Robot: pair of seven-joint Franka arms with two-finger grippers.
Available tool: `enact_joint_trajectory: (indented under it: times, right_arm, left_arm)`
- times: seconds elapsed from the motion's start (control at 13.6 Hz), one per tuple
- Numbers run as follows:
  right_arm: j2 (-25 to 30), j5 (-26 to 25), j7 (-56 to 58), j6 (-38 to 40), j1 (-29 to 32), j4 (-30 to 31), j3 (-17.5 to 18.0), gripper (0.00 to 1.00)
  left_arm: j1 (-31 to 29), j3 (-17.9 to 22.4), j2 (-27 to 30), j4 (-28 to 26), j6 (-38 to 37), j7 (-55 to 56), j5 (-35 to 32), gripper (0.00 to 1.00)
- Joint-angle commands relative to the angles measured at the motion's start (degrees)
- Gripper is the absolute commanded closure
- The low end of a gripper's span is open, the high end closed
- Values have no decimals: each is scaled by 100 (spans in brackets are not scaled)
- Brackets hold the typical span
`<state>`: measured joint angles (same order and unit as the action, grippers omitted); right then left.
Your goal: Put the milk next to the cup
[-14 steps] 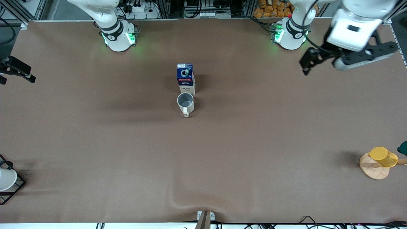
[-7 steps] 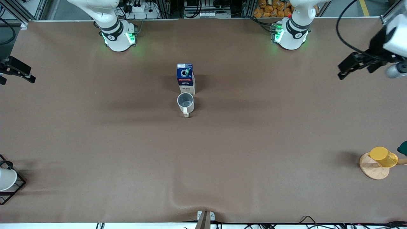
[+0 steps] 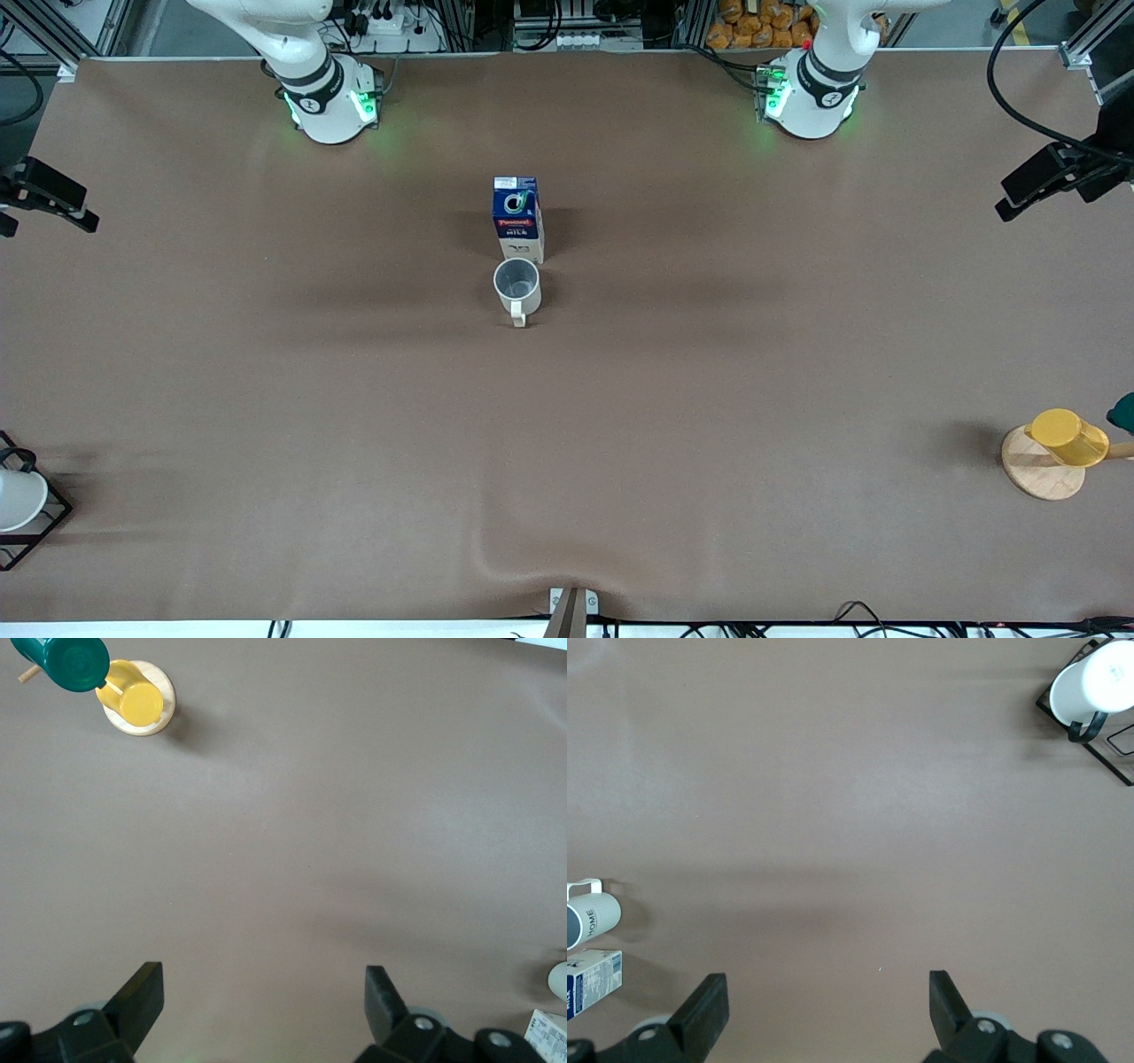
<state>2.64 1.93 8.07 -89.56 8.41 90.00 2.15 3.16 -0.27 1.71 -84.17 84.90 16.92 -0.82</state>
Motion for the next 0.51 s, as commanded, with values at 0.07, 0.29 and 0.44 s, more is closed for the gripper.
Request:
enact_joint_trajectory:
  times: [0.07, 0.29, 0.44]
  right_arm:
    - [105, -62, -68, -79, 108, 132, 92, 0]
    - [97, -53, -77, -44, 108, 132, 92, 0]
    - [88, -53, -68, -44, 108, 132, 92, 0]
  left_arm:
    - [158, 80, 75, -134, -264, -284, 346, 0]
    - [325, 71, -12, -152, -272, -461, 346, 0]
    - [334, -34, -83, -135, -264, -479, 294, 0]
